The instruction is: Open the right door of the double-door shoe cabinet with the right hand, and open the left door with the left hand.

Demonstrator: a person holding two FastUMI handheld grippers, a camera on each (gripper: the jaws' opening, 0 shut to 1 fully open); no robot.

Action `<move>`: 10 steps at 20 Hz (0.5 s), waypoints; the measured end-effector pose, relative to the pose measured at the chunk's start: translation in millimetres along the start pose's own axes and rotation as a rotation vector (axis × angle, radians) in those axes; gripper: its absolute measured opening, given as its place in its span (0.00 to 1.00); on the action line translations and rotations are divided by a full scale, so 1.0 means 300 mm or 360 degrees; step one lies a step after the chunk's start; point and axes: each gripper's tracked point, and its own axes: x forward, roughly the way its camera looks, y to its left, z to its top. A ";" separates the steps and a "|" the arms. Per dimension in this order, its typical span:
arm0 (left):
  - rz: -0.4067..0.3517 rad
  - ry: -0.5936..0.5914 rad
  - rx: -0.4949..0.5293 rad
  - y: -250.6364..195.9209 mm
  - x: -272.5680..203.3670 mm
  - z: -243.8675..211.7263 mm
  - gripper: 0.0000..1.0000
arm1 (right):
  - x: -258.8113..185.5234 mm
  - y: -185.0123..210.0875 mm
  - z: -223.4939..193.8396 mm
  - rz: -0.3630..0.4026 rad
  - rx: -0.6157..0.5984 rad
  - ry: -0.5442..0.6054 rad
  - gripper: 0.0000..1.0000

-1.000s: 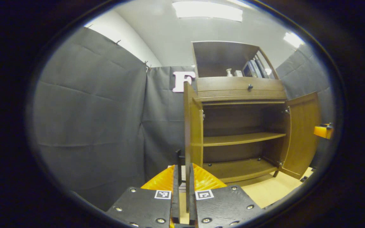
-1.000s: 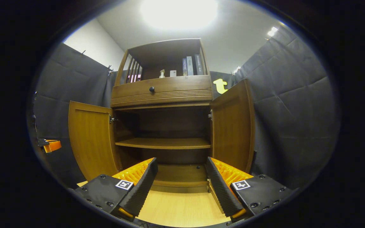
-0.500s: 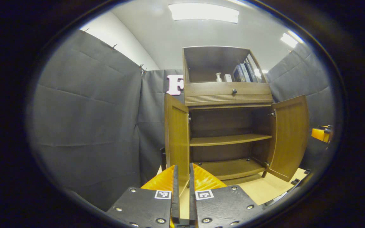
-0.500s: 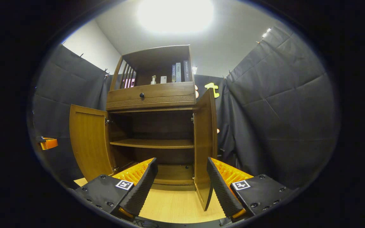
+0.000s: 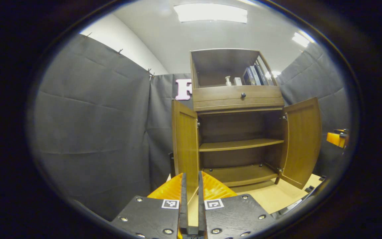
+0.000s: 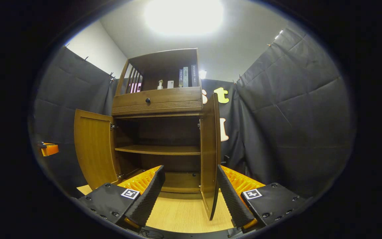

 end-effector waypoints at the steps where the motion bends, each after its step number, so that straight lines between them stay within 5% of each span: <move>1: 0.0006 -0.0010 0.0005 0.004 -0.001 0.001 0.20 | -0.002 0.007 0.000 0.0008 -0.0002 0.0002 0.96; 10: 0.0003 -0.0075 0.0002 0.002 0.012 0.016 0.72 | -0.008 0.014 0.010 0.0025 -0.0006 -0.0008 0.96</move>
